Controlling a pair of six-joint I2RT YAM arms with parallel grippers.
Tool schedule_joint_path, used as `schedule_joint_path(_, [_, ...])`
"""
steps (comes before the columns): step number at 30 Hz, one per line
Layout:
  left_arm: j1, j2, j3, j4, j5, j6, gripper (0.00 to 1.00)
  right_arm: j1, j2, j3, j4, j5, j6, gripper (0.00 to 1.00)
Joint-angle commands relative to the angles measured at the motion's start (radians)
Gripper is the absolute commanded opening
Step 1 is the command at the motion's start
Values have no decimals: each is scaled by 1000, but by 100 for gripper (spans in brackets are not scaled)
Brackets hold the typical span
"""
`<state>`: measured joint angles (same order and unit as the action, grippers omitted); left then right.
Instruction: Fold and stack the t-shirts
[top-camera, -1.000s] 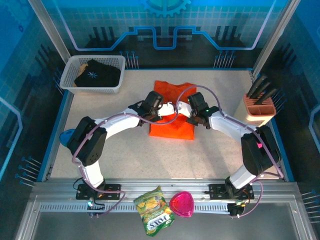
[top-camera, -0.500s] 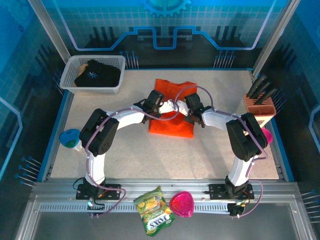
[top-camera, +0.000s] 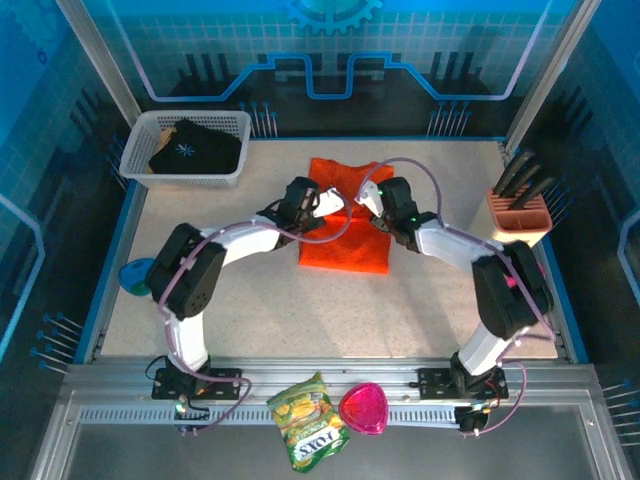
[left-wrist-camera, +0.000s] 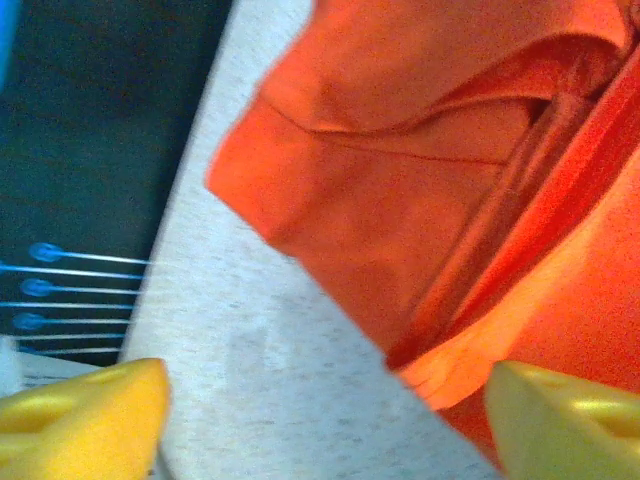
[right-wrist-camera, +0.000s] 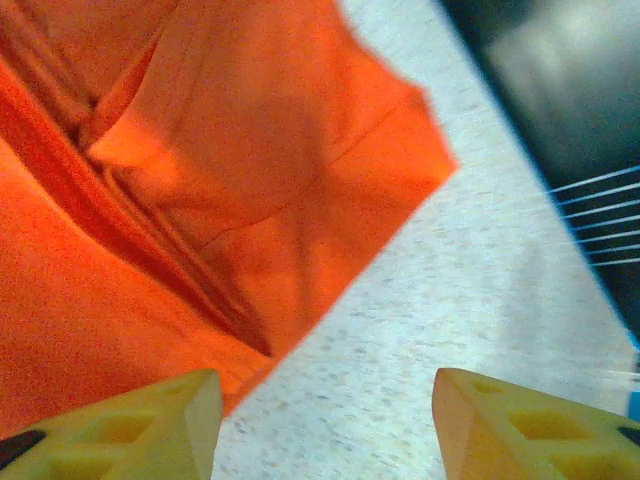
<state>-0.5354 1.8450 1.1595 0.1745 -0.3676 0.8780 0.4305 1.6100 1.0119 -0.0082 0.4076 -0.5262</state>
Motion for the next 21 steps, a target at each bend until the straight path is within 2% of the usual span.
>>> schedule_joint_path(1, [6,-172,-70,176,-10,-16,95,-15,-174,-41,-1,-55,2,63])
schedule_joint_path(3, [7,-270,-155,220,55,10,98,-15,-267,-57,-103,-142,-36,65])
schedule_joint_path(6, [9,-409,-284,194,222,110,96,-12,-371,-60,-296,-239,-90,66])
schedule_joint_path(8, [8,-478,-341,86,307,186,96,-8,-427,-68,-408,-290,-136,67])
schedule_joint_path(11, [8,-534,-351,-179,383,301,97,-4,-471,-75,-573,-364,-219,68])
schedule_joint_path(15, [7,-518,-321,-391,390,385,93,12,-431,-33,-769,-438,-305,69])
schedule_joint_path(21, [3,-431,-242,-536,424,406,89,56,-236,11,-850,-439,-366,70])
